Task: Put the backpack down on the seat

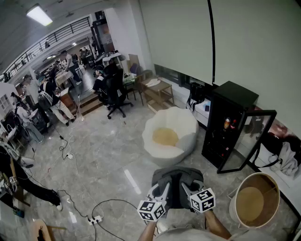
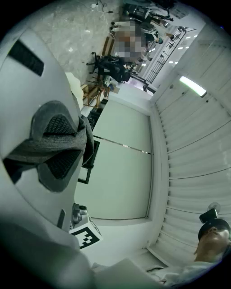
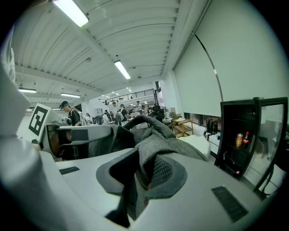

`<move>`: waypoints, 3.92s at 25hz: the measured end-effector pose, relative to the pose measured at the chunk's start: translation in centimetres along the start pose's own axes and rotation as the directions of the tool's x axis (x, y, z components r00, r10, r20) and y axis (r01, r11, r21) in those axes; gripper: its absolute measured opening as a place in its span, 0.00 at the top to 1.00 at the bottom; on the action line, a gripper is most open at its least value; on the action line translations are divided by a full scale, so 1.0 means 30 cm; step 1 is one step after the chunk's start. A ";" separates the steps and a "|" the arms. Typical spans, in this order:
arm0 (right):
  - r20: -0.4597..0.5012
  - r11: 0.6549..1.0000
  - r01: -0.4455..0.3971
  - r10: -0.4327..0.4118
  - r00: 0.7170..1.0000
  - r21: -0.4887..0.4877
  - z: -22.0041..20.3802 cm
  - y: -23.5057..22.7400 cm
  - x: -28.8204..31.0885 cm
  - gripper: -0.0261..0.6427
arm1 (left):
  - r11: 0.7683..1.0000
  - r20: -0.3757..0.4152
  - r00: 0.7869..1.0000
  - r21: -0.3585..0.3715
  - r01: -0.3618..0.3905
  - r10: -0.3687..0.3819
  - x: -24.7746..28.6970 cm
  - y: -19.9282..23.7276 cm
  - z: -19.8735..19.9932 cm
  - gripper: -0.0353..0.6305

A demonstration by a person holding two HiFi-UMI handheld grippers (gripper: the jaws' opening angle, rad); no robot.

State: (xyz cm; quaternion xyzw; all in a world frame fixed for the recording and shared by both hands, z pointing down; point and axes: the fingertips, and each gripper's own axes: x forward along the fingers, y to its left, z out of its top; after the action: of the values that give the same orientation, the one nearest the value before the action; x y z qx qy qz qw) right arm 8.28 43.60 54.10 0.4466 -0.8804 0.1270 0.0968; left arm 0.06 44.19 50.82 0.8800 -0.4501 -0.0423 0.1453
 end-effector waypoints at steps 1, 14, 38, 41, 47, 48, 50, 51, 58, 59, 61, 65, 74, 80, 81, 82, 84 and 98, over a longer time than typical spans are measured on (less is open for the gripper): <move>-0.001 1.000 0.000 0.000 1.000 -0.001 -0.002 0.010 0.000 0.84 | 1.000 0.000 1.000 -0.002 -0.001 0.001 -0.010 0.003 -0.001 0.81; 0.010 1.000 0.015 -0.016 1.000 0.010 0.016 0.080 0.032 0.84 | 1.000 0.014 1.000 0.000 0.017 -0.017 -0.061 0.053 0.034 0.81; -0.007 0.999 0.039 -0.039 0.999 0.005 -0.022 0.155 0.130 0.84 | 0.999 0.006 0.999 -0.018 0.039 -0.039 -0.110 0.167 0.025 0.81; -0.005 0.999 0.043 -0.043 0.999 0.004 -0.019 0.142 0.149 0.84 | 0.999 0.007 0.999 -0.018 0.044 -0.043 -0.093 0.182 0.027 0.81; 0.004 0.999 0.050 -0.050 0.999 0.004 -0.012 0.074 0.213 0.84 | 0.999 0.010 0.999 -0.012 0.052 -0.052 -0.009 0.222 0.024 0.81; 0.005 0.999 0.052 -0.052 0.999 0.006 -0.012 0.060 0.224 0.84 | 0.998 0.009 0.998 -0.012 0.054 -0.054 0.007 0.229 0.022 0.81; 0.004 0.999 0.054 -0.054 0.999 0.006 -0.008 0.033 0.251 0.84 | 0.998 0.008 0.998 -0.017 0.057 -0.057 0.040 0.247 0.022 0.81; 0.003 0.998 0.055 -0.055 0.998 0.005 -0.003 0.019 0.267 0.84 | 0.998 0.008 0.998 -0.020 0.057 -0.057 0.058 0.259 0.023 0.81; -0.003 0.998 0.065 -0.064 0.998 0.013 0.030 -0.102 0.381 0.84 | 0.998 -0.009 0.998 -0.027 0.062 -0.062 0.209 0.330 0.038 0.81; -0.005 0.998 0.067 -0.066 0.998 0.016 0.032 -0.118 0.396 0.84 | 0.998 -0.013 0.998 -0.028 0.063 -0.064 0.229 0.340 0.039 0.81; -0.009 0.997 0.069 -0.069 0.998 0.024 0.037 -0.146 0.428 0.84 | 0.997 -0.020 0.998 -0.031 0.065 -0.066 0.267 0.365 0.041 0.81; -0.019 0.997 0.067 -0.066 0.998 0.036 0.070 -0.217 0.494 0.84 | 0.997 -0.034 0.998 -0.043 0.059 -0.061 0.361 0.409 0.064 0.81; -0.042 0.999 0.030 -0.028 0.999 0.035 0.127 -0.356 0.649 0.84 | 0.998 -0.041 0.999 -0.060 0.025 -0.027 0.541 0.513 0.099 0.81; -0.047 0.999 0.007 -0.005 0.999 0.033 0.182 -0.466 0.740 0.84 | 0.997 -0.024 1.000 -0.074 -0.008 0.006 0.680 0.566 0.139 0.81; -0.046 1.000 0.003 -0.002 0.999 0.028 0.196 -0.487 0.755 0.84 | 0.997 -0.022 1.000 -0.074 -0.010 0.009 0.705 0.574 0.148 0.81; -0.044 1.000 0.000 0.001 0.999 0.024 0.210 -0.511 0.772 0.84 | 0.997 -0.021 1.000 -0.072 -0.012 0.010 0.733 0.582 0.157 0.81; -0.042 1.000 -0.006 0.007 0.999 0.017 0.233 -0.559 0.806 0.84 | 0.997 -0.020 1.000 -0.069 -0.015 0.014 0.791 0.598 0.169 0.81; -0.025 0.999 -0.042 0.041 0.999 -0.001 0.328 -0.841 0.953 0.84 | 0.996 -0.017 0.999 -0.078 -0.037 0.036 1.101 0.649 0.207 0.81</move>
State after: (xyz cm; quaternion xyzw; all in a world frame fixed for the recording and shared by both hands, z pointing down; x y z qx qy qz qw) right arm 11.53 4.41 56.34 0.4264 -0.8883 0.1338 0.1057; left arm 3.15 5.51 52.49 0.8656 -0.4631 -0.0504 0.1837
